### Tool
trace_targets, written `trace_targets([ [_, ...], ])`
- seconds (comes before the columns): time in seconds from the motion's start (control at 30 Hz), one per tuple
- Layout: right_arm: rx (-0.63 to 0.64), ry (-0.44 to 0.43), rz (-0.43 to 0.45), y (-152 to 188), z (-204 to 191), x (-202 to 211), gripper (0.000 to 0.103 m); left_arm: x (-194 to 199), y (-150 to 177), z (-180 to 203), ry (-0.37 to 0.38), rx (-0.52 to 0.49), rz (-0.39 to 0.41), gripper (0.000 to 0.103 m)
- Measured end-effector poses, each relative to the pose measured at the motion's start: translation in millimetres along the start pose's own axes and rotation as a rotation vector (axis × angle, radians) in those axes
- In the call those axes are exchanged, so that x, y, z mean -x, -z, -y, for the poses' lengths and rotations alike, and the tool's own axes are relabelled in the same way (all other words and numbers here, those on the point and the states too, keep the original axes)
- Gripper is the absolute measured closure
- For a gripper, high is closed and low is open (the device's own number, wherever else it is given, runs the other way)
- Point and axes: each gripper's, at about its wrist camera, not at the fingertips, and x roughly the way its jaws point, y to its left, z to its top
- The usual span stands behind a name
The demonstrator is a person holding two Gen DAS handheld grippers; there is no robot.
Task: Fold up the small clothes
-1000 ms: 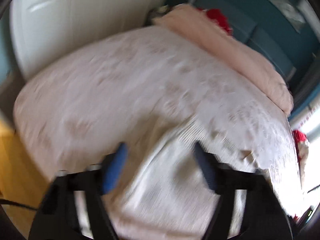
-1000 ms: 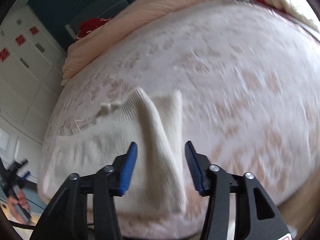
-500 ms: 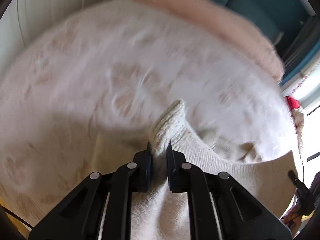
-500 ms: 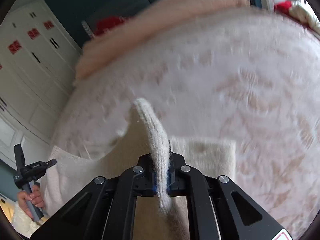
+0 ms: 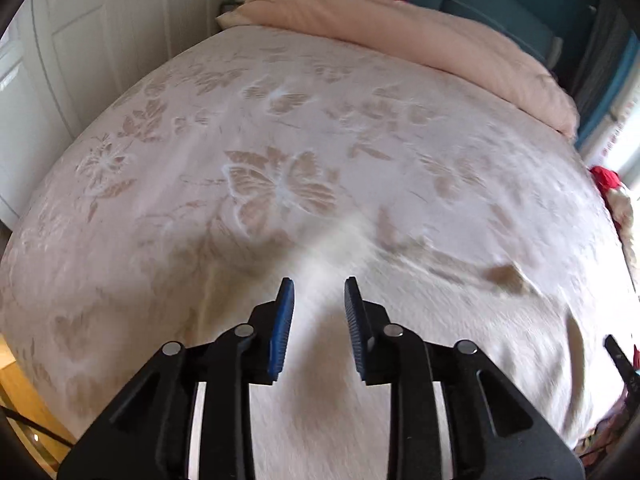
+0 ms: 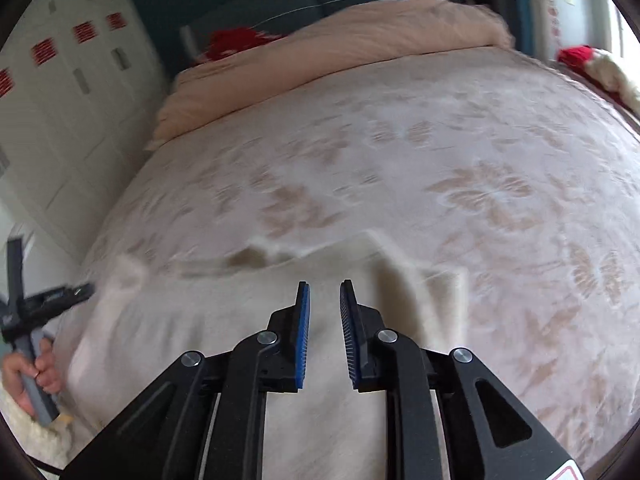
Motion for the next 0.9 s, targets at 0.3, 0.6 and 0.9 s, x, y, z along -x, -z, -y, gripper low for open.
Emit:
trace_targets([
  [0.3, -0.132, 0.051, -0.137, 65, 55, -19, 0.103, -27, 72, 7, -0.141, -0.084, -0.115, 0.067],
  [0.6, -0.089, 0.149, -0.172, 98, 63, 5, 0.101, -13, 89, 3, -0.153, -0.062, -0.148, 0.067],
  [0.9, -0.088, 0.213, -0.086, 103, 63, 55, 0.056, 8, 107, -5, -0.153, -0.064, -0.15, 0.068],
])
